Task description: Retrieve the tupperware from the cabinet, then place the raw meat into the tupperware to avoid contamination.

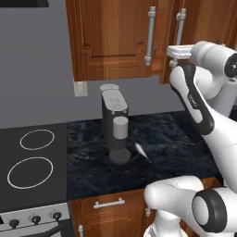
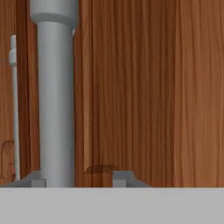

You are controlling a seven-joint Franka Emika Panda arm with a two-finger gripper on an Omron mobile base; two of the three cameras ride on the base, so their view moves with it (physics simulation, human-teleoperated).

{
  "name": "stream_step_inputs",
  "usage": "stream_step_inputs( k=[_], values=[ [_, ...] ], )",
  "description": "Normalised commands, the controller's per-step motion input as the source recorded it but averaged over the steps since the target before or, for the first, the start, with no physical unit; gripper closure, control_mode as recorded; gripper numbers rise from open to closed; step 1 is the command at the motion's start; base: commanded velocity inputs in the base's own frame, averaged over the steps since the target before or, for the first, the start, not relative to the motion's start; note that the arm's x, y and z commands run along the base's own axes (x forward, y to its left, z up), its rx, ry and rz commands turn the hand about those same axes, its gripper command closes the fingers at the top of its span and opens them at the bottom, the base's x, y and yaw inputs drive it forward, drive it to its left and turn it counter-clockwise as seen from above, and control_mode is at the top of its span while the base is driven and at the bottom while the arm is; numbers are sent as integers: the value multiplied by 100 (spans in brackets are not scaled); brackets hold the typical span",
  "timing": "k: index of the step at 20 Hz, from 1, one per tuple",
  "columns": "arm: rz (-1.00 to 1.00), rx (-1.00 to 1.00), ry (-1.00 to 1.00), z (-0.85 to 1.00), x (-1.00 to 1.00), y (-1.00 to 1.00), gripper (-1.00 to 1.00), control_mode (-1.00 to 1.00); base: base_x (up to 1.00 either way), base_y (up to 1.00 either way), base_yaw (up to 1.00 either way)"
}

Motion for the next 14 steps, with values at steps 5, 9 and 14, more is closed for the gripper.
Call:
stream_step_inputs(
  k=[5,9,14],
  values=[
    [0,1,1,30,-60,-79,100,-100,0,0,0],
    [0,0,1,30,-63,-81,100,-100,0,0,0],
    [0,0,1,27,-65,-84,100,-100,0,0,0]
  ],
)
